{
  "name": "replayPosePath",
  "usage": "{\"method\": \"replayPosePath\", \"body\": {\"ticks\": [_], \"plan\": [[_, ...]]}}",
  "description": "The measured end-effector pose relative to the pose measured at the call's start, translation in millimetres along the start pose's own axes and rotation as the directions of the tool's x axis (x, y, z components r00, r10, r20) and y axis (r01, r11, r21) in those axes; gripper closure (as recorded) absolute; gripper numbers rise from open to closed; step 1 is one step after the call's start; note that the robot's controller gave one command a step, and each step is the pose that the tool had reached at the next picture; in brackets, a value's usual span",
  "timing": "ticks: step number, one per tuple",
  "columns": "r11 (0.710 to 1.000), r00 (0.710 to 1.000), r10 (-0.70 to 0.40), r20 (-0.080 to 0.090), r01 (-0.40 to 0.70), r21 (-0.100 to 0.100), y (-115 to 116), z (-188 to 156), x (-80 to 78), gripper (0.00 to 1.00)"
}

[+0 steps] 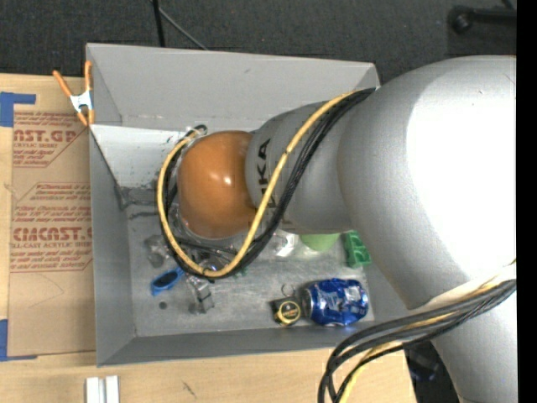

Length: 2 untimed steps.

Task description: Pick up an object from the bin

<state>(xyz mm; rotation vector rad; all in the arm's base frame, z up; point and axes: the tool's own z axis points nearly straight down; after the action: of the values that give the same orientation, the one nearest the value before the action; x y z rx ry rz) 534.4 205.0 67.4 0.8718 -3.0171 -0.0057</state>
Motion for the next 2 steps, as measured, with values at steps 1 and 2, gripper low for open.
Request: {"method": "replayPosePath", "body": {"ticks": [1,2], "plan": [[1.000,1.000,0.000,0.000,0.000,0.000,-0.1,-0.1,-0.1,1.00],[1.000,1.000,0.000,0.003,0.000,0.002,1.2,-5.2,-0.6,1.00]]}}
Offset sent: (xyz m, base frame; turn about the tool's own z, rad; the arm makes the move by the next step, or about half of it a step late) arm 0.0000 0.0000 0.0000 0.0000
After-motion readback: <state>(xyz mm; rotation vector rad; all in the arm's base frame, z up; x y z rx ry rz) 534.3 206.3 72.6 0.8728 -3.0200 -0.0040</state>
